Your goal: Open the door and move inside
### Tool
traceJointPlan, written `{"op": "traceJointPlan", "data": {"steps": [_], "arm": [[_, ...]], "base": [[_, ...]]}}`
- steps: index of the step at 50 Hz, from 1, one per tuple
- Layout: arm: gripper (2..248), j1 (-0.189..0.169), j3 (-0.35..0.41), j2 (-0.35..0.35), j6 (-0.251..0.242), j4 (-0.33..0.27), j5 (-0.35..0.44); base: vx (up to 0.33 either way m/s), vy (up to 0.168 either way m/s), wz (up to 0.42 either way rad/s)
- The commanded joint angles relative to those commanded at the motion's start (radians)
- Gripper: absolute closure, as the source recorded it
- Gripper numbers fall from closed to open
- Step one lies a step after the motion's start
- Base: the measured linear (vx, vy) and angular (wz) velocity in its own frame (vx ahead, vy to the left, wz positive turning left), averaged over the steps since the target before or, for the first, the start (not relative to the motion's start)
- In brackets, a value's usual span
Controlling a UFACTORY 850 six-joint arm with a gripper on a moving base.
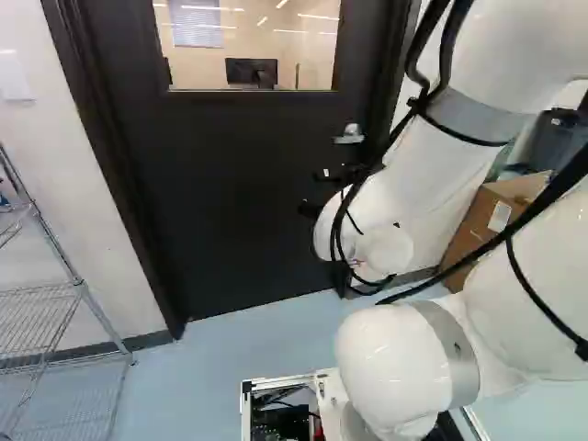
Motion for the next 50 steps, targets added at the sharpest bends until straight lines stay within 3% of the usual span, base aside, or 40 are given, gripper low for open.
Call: {"op": "traceJointPlan", "data": {"steps": [27, 50], "arm": [[3, 0.000, -0.004, -0.004, 0.000, 0.000, 0.000], [3, 0.000, -0.070, -0.027, 0.000, 0.000, 0.000]], "base": [[0.000, 0.000, 0.000], [0.000, 0.000, 0.000]]}}
